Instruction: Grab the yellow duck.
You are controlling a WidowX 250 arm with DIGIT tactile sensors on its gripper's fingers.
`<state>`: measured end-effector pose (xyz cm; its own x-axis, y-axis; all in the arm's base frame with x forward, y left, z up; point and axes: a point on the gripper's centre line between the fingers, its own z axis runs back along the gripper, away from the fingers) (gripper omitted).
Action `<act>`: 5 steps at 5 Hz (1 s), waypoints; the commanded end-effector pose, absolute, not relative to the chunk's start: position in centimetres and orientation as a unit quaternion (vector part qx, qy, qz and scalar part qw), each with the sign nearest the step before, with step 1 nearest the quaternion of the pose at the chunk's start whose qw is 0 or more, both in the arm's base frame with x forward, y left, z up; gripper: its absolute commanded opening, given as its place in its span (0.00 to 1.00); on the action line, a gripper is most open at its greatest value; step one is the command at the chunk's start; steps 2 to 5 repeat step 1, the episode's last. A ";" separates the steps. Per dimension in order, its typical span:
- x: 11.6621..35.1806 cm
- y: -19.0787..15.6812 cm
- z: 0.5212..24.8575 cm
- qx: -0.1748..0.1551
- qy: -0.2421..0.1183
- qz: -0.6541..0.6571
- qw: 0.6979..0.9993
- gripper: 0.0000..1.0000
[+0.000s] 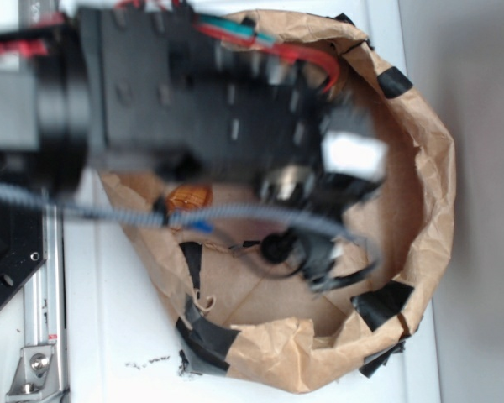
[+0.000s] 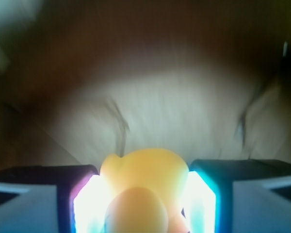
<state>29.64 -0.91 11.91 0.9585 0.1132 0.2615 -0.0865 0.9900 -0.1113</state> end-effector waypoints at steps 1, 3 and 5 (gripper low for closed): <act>30.8 -0.1 11.9 -0.031 -0.115 0.039 0.992 0.00; 30.8 -0.1 11.9 -0.031 -0.115 0.039 0.992 0.00; 30.8 -0.1 11.9 -0.031 -0.115 0.039 0.992 0.00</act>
